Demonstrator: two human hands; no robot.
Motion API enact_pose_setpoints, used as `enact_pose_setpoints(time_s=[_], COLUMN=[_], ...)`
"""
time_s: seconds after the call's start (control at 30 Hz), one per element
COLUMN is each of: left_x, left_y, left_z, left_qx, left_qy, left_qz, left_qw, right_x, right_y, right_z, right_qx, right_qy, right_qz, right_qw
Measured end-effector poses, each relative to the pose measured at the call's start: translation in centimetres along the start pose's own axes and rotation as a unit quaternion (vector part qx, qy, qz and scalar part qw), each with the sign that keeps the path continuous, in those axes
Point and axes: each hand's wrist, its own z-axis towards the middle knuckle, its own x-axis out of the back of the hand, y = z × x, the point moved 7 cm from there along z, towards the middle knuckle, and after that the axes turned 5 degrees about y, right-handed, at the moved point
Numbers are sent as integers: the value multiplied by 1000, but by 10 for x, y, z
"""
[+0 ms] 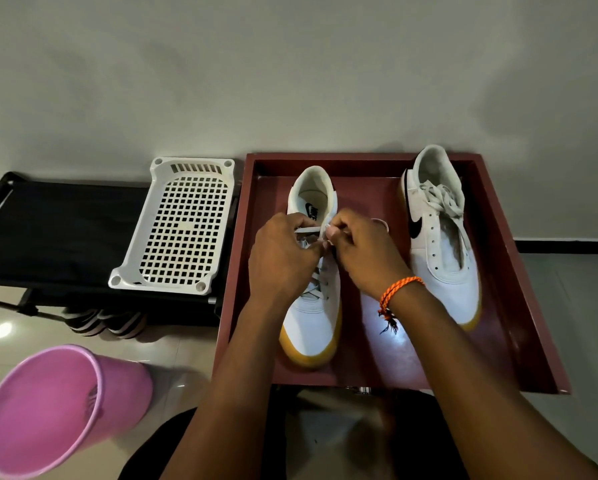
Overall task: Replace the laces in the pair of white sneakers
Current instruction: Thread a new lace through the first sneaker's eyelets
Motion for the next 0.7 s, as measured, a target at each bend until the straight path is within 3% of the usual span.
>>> enact_pose_setpoints(time_s=[0.1,0.27,0.47,0.7], left_x=[1,5,2,6], left_y=[2,4,3,4], left_z=[0,-1,0,-7], left_qx=[-5,7,1,-43], left_qy=[0,25,19,22], left_qz=[12,46,25,126], left_qw=[1000,999,1000,991], right_x=[14,34,40,55], right_y=[-8,-26,-39,-44], right_z=[2,-3,-7,-8], right_qx=[-12,-29,-29,-20], right_qy=[2,-36,-98,-106], right_qz=[181,473,641,776], right_qw=[983,880,761,621])
